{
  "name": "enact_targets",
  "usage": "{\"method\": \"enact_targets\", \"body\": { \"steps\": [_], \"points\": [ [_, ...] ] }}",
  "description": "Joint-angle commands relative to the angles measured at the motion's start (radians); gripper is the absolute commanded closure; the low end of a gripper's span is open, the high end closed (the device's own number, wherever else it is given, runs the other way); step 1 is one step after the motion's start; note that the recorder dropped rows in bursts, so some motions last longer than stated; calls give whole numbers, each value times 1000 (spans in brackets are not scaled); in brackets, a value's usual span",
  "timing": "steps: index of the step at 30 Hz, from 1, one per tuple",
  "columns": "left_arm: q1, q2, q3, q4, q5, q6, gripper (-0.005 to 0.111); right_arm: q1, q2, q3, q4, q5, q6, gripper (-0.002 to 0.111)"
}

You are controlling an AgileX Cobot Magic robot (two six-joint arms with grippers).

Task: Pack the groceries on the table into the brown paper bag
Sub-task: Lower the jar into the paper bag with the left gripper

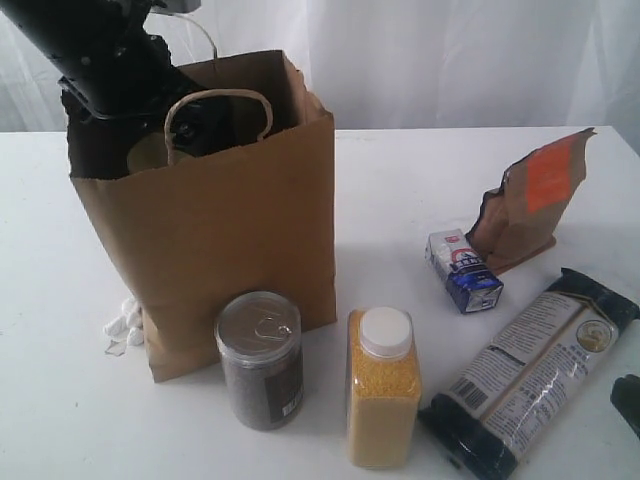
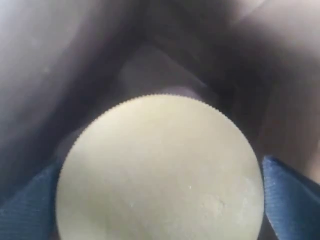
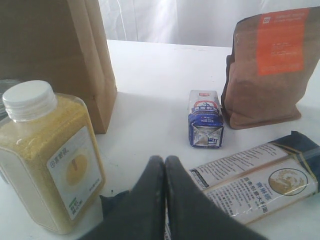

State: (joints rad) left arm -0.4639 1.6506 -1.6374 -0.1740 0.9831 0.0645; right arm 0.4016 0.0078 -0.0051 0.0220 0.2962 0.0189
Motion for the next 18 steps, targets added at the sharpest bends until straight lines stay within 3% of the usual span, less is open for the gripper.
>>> {"method": "enact_targets", "body": {
  "steps": [1, 18],
  "points": [
    [-7, -14, 1, -51, 39, 41, 1, -3, -5, 5, -5, -6, 4, 108],
    [-7, -26, 1, -50, 67, 44, 1, -3, -5, 5, -5, -6, 4, 108]
  ]
}}
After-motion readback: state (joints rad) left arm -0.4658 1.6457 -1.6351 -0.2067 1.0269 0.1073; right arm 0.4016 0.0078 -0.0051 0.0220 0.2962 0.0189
